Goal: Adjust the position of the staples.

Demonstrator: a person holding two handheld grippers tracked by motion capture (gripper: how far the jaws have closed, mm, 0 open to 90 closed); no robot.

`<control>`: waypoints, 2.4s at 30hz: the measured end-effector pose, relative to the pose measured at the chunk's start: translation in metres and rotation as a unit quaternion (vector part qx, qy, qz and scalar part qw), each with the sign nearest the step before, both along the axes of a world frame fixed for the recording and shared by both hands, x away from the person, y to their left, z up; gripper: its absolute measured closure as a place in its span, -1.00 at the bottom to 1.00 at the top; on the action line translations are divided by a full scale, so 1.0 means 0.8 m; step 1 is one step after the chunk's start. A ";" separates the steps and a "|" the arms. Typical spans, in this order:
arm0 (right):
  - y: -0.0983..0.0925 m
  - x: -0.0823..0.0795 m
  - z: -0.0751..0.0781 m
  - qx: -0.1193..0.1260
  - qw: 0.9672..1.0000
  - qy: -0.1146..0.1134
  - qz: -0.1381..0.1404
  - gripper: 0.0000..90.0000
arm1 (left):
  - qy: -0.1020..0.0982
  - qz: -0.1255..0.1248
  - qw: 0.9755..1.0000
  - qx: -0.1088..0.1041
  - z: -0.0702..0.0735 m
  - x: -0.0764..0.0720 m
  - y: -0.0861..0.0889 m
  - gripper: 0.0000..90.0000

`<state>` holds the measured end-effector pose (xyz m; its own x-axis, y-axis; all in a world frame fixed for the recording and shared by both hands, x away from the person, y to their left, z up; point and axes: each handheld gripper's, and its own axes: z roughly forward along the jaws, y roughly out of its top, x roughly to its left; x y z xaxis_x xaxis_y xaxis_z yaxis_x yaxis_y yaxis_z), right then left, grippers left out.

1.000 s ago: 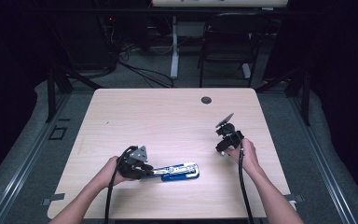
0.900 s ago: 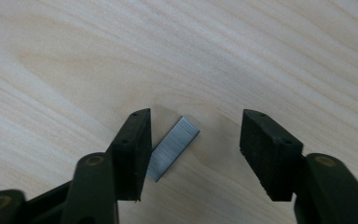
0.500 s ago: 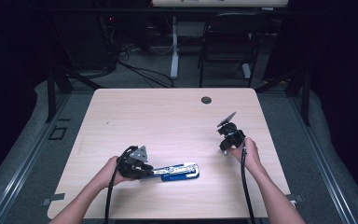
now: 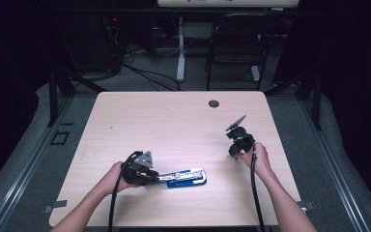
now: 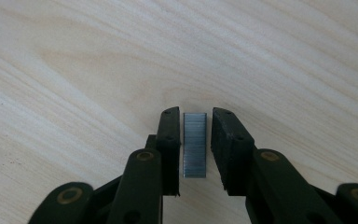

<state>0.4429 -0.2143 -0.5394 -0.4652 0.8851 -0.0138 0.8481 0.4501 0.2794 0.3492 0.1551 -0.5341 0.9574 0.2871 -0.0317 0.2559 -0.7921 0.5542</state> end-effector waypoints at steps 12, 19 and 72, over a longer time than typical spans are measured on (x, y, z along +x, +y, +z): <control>0.003 0.003 -0.005 0.011 1.000 -0.011 -0.005 0.60 | 0.000 0.000 1.000 -0.001 0.000 0.000 0.000 0.70; 0.003 0.005 -0.008 0.000 1.000 -0.006 0.001 0.69 | 0.001 -0.001 1.000 -0.001 0.000 0.000 0.000 0.70; 0.031 -0.020 0.023 0.036 0.996 -0.013 0.085 0.74 | 0.001 -0.005 1.000 -0.001 0.000 0.001 0.000 0.70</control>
<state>0.4266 -0.1898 -0.5210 -0.6086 0.7928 0.0331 0.7534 0.5643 0.3375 0.3501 0.1551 -0.5342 0.9599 0.2783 -0.0330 0.2492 -0.7939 0.5547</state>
